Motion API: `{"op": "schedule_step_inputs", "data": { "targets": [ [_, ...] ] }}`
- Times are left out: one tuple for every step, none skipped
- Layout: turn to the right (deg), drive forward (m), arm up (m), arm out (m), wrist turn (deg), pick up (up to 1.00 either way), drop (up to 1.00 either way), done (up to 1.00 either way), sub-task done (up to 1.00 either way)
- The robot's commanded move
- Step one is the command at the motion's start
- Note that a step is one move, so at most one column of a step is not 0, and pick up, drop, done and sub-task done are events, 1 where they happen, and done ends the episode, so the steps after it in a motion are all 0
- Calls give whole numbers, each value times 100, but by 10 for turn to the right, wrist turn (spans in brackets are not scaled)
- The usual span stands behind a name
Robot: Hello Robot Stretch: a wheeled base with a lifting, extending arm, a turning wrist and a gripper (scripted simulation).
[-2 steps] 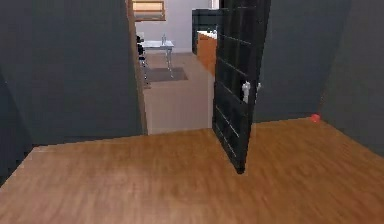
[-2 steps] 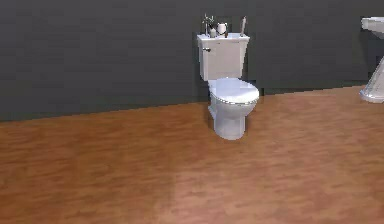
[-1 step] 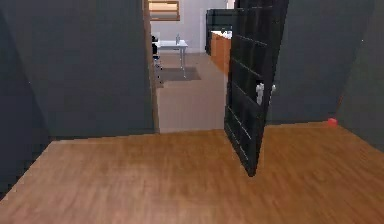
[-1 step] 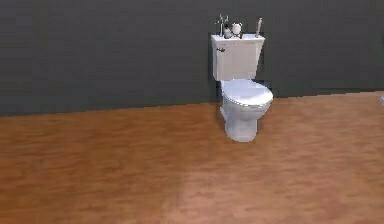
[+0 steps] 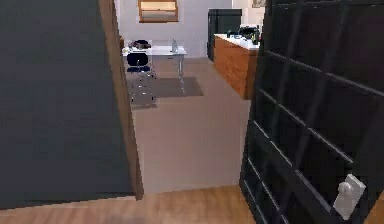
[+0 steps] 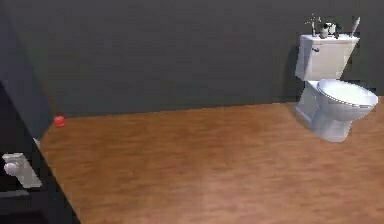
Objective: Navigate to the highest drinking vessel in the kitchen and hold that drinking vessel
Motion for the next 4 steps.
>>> {"op": "schedule_step_inputs", "data": {
  "targets": [
    [0, 100, 0, 0, 0, 0, 0, 0, 0],
    [0, 10, 0, 0, 0, 0, 0, 0, 0],
    [-60, 0, 0, 0, 0, 0, 0, 0, 0],
    [0, 45, 0, 0, 0, 0, 0, 0, 0]
  ]
}}
